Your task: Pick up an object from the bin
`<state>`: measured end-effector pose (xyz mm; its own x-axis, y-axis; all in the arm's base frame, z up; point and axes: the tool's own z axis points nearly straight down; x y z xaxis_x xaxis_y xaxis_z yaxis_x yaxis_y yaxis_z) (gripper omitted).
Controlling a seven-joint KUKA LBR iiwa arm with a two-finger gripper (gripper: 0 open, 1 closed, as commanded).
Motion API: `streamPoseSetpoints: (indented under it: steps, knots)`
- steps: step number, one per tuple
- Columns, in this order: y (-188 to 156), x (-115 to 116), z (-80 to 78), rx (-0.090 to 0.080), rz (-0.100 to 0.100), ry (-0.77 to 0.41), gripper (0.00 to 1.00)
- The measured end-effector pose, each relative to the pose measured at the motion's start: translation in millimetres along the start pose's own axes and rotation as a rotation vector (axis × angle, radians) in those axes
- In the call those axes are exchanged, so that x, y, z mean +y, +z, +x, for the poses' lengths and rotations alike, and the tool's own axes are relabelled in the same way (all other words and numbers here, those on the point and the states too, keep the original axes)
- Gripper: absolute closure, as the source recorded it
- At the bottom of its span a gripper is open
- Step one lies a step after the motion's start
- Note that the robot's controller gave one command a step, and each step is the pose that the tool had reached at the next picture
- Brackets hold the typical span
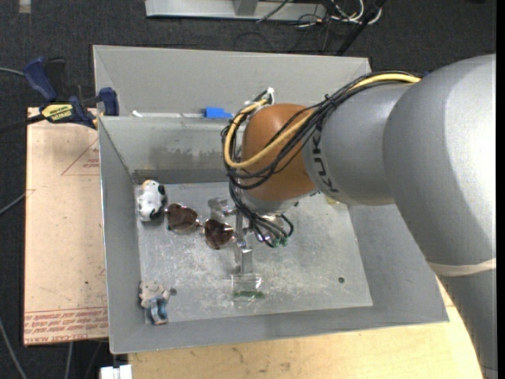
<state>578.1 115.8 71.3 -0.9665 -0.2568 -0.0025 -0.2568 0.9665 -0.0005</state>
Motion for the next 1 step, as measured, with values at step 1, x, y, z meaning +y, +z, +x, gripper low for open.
streamPoseSetpoints:
  steps: [1]
  knots:
    - [1.2, 31.6, -25.8, -0.001, -0.002, -0.049, 1.0]
